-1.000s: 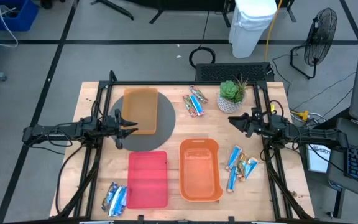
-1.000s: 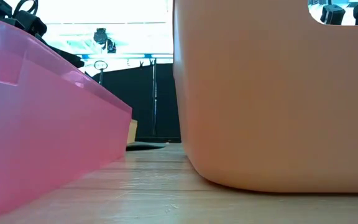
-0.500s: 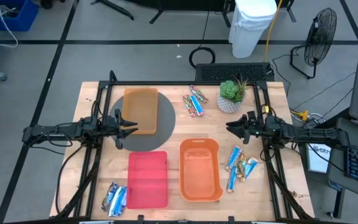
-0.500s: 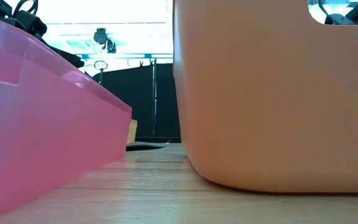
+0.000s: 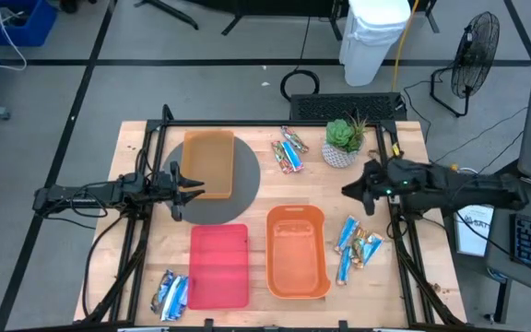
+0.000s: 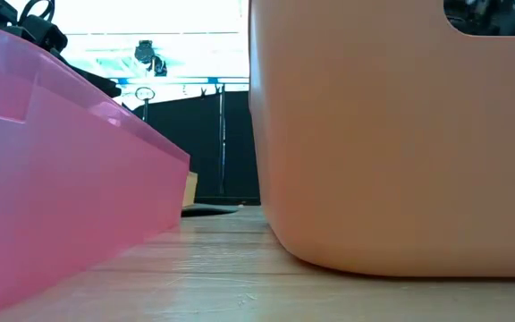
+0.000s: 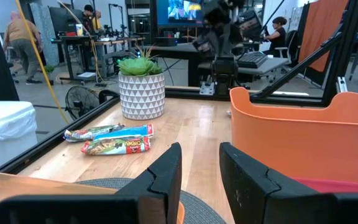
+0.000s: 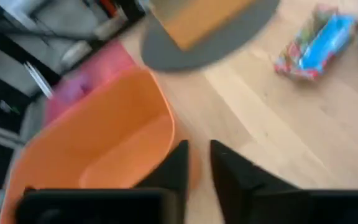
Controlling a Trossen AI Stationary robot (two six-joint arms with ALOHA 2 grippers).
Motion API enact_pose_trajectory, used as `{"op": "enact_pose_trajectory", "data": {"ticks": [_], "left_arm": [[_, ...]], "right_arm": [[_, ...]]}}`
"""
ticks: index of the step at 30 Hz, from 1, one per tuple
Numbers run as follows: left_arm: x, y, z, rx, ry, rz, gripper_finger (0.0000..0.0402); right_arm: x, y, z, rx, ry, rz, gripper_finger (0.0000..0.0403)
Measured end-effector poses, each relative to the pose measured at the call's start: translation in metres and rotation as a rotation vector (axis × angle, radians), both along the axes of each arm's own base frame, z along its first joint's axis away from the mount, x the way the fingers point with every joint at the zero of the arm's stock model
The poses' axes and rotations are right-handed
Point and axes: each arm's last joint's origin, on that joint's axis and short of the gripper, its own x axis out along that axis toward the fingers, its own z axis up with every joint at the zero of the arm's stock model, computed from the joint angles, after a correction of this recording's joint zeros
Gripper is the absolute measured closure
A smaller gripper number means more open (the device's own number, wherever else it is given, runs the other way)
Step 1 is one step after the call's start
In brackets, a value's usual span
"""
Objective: Pick and place Granola Bars by type
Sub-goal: Put the yellow granola bar into the orange bin
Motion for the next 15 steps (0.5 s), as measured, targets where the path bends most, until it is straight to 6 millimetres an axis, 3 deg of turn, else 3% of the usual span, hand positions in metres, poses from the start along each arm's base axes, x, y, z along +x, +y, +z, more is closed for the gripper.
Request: {"op": "enact_pose_trajectory", "data": {"ticks": [2, 4, 8, 15], "left_arm": [[0.000, 0.000, 0.000, 0.000, 0.000, 0.000, 0.0289], [0.000, 0.000, 0.000, 0.000, 0.000, 0.004, 0.0289], [0.000, 0.000, 0.000, 0.000, 0.001, 0.006, 0.0289], [0.000, 0.000, 0.000, 0.000, 0.000, 0.006, 0.0289]], "right_arm": [[0.004, 0.003, 0.012, 0.005, 0.110, 0.000, 0.0393], [0.008, 0.006, 0.008, 0.020, 0.294, -0.008, 0.0397], [0.016, 0.014, -0.020, 0.050, 0.575, -0.022, 0.0401], [0.022, 0.023, -0.082, 0.087, 0.678, -0.012, 0.0393]]}}
